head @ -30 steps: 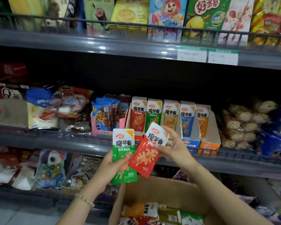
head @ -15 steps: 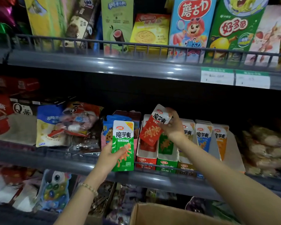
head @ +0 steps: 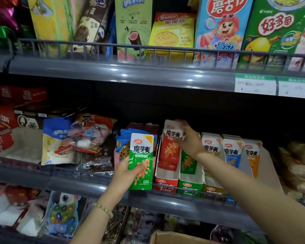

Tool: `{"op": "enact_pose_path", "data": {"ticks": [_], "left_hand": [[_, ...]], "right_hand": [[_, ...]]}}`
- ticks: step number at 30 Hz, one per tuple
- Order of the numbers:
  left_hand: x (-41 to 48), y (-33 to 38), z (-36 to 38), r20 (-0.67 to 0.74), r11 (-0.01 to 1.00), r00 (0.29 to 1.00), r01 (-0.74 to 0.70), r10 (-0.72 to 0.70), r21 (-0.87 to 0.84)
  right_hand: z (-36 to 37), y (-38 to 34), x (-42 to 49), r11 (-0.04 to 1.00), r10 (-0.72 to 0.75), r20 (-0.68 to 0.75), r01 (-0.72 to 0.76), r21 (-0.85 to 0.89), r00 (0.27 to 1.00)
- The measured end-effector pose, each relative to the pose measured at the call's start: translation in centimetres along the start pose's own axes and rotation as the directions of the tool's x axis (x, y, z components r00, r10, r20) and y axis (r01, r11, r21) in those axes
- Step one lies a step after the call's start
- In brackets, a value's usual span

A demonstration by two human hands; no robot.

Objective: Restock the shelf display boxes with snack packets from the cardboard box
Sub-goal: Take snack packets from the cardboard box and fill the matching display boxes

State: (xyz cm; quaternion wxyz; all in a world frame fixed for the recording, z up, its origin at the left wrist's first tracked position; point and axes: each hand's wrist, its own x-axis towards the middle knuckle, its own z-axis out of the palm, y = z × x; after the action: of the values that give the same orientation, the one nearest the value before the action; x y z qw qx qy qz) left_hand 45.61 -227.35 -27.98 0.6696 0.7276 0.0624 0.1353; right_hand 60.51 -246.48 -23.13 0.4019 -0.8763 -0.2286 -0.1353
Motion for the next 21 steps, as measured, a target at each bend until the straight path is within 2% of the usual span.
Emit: {"op": "enact_pose_path", "data": {"ticks": [3,5,8,10,12,14,18,21], "left_hand": [[0.0,0.3,0.4,0.009,1.0,1.0,-0.01,0.01,-0.016],[-0.1,0.3,0.5,0.006,1.0,1.0,-0.008,0.008,-0.024],[-0.3,0.5,0.6,0.015,1.0,1.0,-0.018,0.018,-0.003],[-0.5,0.8,1.0,0.033,0.999,0.999,-0.039,0.039,0.001],[-0.6,1.2,1.8,0.064,0.997,0.995,-0.081,0.08,0.008],[-0.7,1.7,3.2,0.08,0.988,0.987,-0.145,0.141,0.046],[-0.8,2.3,6.3,0.095,0.965,0.965,-0.251,0.243,0.083],[-0.8,2.5,8.5,0.147,0.949,0.951,-0.292,0.274,0.119]], "right_hand": [[1.2,-0.1,-0.3,0.971,-0.108,0.051,0.117,-0.208,0.993],[1.4,0.1,-0.3,0.935,-0.173,0.03,0.174,-0.308,0.984],[1.0,0.5,-0.3,0.928,-0.154,-0.044,0.129,-0.348,0.987],[0.5,-0.1,-0.8,0.967,-0.13,-0.084,0.108,-0.23,0.988],[-0.4,-1.0,-1.7,0.994,-0.092,-0.063,0.095,0.055,0.994],[-1.6,-1.8,-3.2,0.953,-0.098,-0.014,0.098,0.286,0.995],[-3.6,-1.9,-6.2,0.937,-0.145,0.133,0.093,0.338,0.98],[-5.1,-1.2,-6.9,0.923,-0.085,0.197,0.003,0.385,0.977]]}}
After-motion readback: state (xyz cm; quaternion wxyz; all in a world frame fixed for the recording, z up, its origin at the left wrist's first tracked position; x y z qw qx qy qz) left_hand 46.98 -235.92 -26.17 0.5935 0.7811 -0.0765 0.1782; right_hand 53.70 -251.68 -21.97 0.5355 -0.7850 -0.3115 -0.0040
